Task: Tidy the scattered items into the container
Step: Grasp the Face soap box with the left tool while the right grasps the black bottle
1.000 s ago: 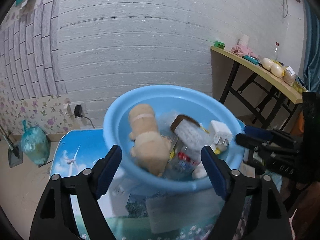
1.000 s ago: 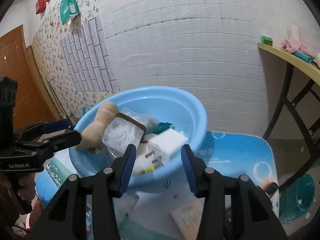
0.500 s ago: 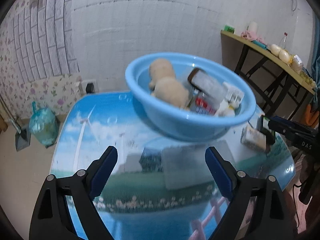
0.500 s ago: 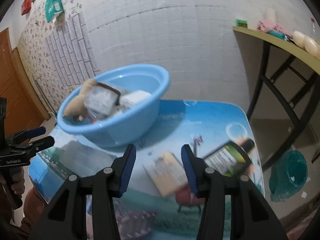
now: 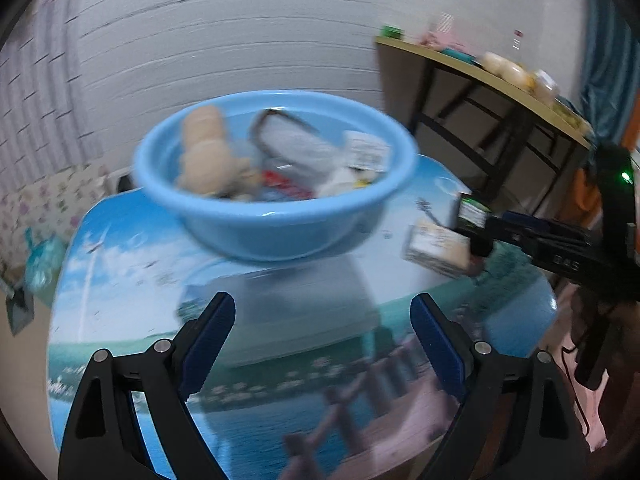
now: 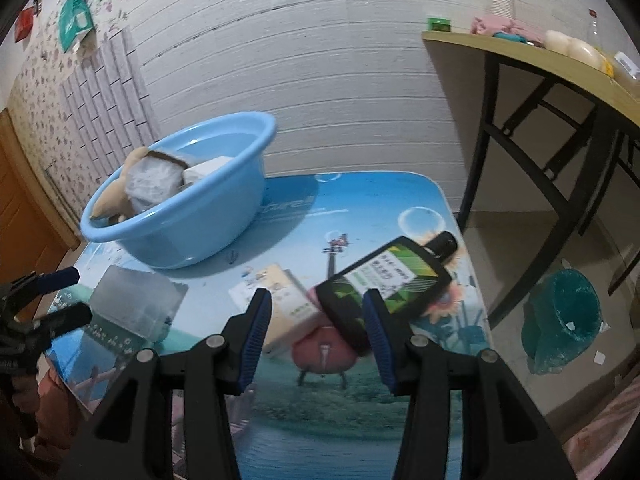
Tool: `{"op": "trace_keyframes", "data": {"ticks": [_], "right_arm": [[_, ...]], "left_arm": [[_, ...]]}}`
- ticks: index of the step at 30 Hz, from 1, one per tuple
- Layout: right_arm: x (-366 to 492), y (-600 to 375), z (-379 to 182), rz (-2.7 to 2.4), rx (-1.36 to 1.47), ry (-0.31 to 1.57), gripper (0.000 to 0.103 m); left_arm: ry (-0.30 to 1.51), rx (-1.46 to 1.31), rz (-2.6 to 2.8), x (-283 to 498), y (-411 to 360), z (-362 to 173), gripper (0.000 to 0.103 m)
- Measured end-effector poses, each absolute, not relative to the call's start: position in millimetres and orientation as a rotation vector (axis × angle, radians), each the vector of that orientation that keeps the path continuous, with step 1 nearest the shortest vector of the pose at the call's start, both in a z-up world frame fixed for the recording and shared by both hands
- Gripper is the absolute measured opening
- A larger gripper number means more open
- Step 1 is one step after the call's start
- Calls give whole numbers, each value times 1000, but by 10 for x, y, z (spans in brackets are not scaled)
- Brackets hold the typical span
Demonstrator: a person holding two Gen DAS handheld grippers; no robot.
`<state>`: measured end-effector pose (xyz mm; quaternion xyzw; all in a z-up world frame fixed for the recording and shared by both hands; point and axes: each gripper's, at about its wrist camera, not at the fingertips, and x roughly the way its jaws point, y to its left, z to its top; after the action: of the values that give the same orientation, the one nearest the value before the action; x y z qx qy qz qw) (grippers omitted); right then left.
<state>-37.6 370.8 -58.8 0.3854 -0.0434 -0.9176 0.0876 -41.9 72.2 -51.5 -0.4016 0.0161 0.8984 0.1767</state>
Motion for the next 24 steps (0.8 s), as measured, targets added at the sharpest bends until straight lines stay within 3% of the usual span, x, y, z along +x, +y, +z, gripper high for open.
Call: {"op": "trace_keyframes", "data": {"ticks": [6,13,17,19,24], "right_arm": [[-373,3919,-624,-2779,1163,-175,57],[-388,4146,-687,-2766,1185,-150,78],[-424,4224,-746,-2744,1206,-99,80],[-444,4270,-781,-2717,1216,-94,87],[-482,4302,-852,-2682,1222,-51,89]], "left_arm": [[56,-1118,2433,-495,1185,-498,89],[103,-1137,2353,-655,1658,-643,89],[95,-1186,2333,-790,1857,-767,89],[120,-1196,2336,-842,1938,-826,89],[175,-1225,2348,-968,2051,-936,89]]}}
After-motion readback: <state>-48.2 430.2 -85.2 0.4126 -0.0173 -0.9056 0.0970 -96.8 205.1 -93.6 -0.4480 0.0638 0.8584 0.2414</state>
